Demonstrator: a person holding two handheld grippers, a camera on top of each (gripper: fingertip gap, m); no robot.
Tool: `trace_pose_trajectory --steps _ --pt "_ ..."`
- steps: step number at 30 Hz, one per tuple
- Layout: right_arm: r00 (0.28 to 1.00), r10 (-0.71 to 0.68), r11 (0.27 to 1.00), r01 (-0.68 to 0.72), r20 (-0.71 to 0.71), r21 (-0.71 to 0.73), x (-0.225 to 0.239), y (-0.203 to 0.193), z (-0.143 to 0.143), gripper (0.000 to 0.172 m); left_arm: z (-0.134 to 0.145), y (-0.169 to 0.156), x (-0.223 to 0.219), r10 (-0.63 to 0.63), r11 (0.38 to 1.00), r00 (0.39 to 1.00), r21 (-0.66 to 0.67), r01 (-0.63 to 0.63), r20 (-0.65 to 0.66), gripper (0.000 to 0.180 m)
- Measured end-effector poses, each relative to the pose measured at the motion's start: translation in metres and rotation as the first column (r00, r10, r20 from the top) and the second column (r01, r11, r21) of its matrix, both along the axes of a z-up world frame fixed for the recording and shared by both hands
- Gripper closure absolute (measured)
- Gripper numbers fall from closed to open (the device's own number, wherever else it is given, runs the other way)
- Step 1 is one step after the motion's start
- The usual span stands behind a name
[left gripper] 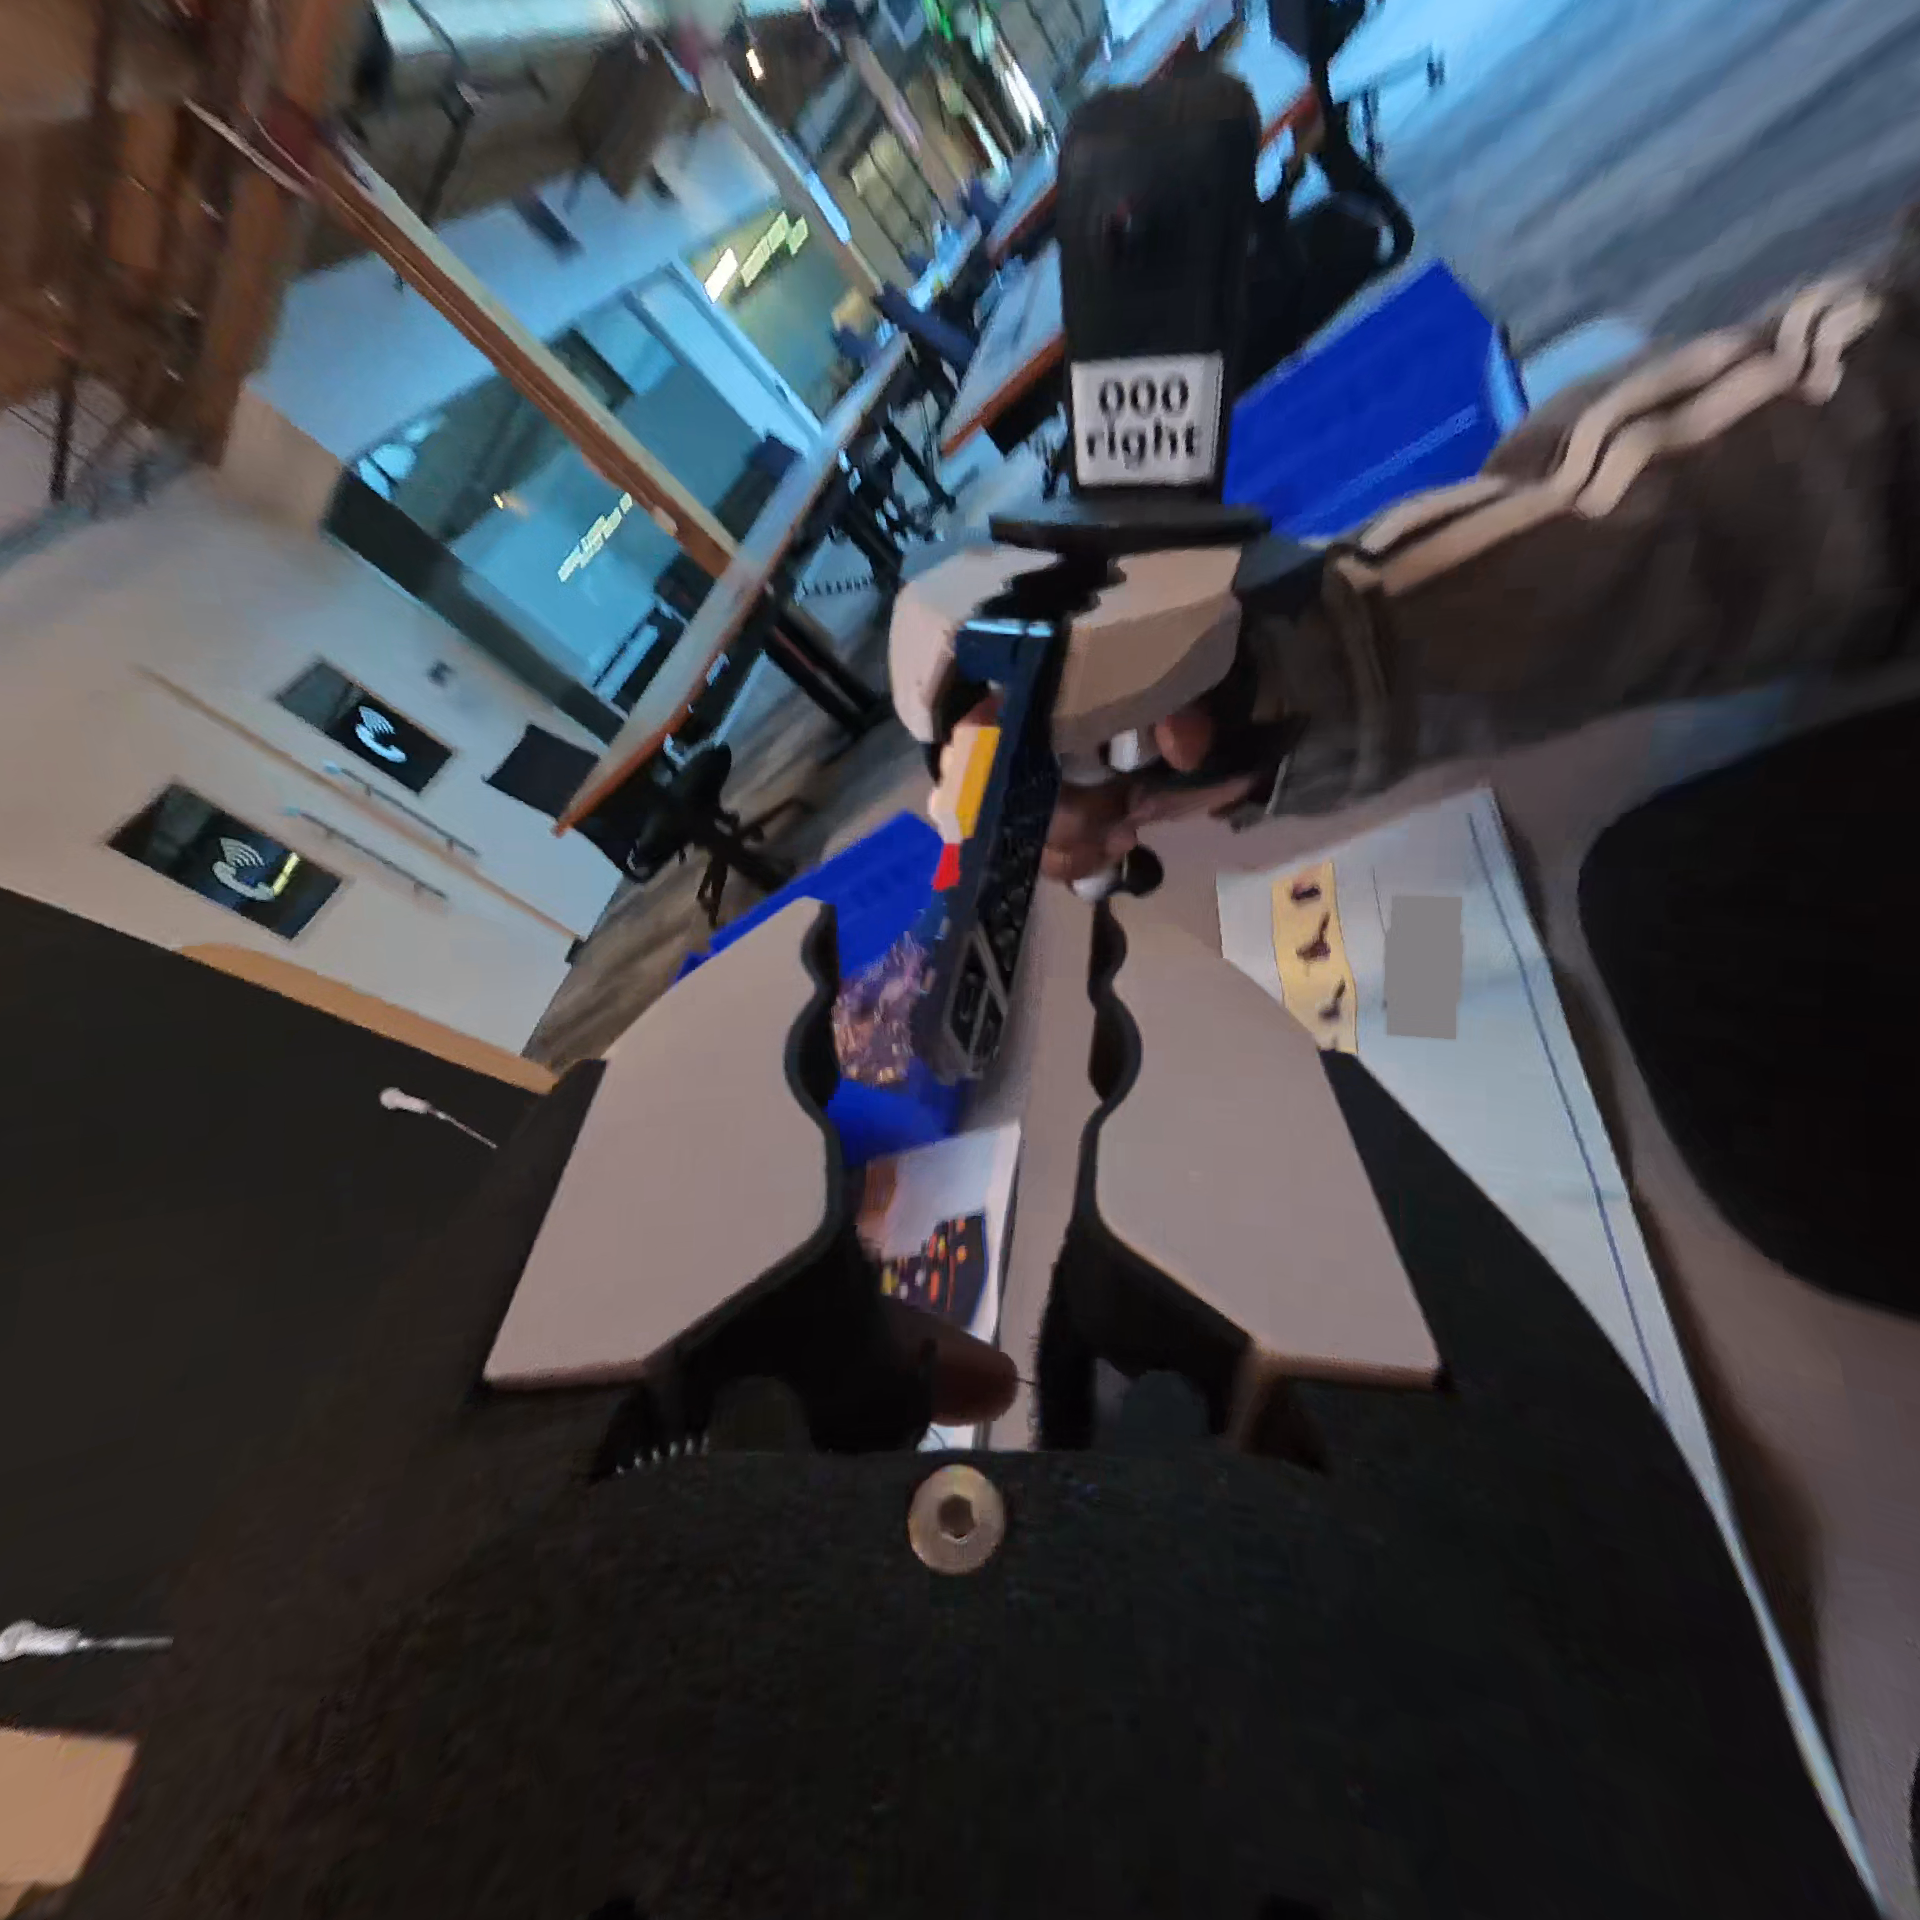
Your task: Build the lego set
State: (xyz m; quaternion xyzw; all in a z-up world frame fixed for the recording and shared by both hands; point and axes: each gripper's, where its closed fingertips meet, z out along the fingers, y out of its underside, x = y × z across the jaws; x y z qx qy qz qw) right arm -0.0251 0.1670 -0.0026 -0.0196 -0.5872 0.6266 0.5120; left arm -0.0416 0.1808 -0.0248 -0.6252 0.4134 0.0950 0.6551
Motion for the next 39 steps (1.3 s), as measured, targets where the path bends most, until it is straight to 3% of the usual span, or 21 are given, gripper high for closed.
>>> trace_pose_trajectory --steps 6,12,15,23,26,34,39 --pt "0.997 0.055 0.994 -0.049 -0.059 0.095 0.002 -0.025 0.022 0.156 0.028 -0.025 0.010 -0.081 0.993 0.997 0.085 0.080 0.010 0.165" --pt "0.998 0.016 0.975 -0.003 -0.059 0.221 0.003 -0.040 0.027 0.154 0.038 -0.045 0.012 -0.049 0.978 0.982 0.188 0.084 -0.185 0.168" --pt "0.990 -0.090 0.947 0.118 -0.105 0.300 0.007 -0.040 0.032 0.140 0.048 -0.051 0.011 -0.029 0.970 0.984 0.231 0.070 -0.178 0.168" --pt "0.957 -0.223 0.856 0.283 -0.183 0.432 0.012 -0.048 0.035 0.142 0.040 -0.053 0.012 -0.051 0.981 0.977 0.175 0.088 -0.207 0.169" --pt "0.946 -0.272 0.807 0.323 -0.174 0.494 0.007 -0.047 0.028 0.153 0.035 -0.053 0.013 -0.060 0.985 0.974 0.144 0.093 -0.219 0.168" --pt "0.943 -0.285 0.758 0.333 -0.175 0.560 0.005 -0.049 0.018 0.150 0.024 -0.054 0.010 -0.060 0.996 0.971 0.047 0.072 -0.232 0.168" --pt "0.957 -0.258 0.766 0.285 -0.130 0.576 0.005 -0.050 0.013 0.155 0.019 -0.053 0.009 -0.052 0.998 0.964 0.031 0.062 -0.260 0.168"
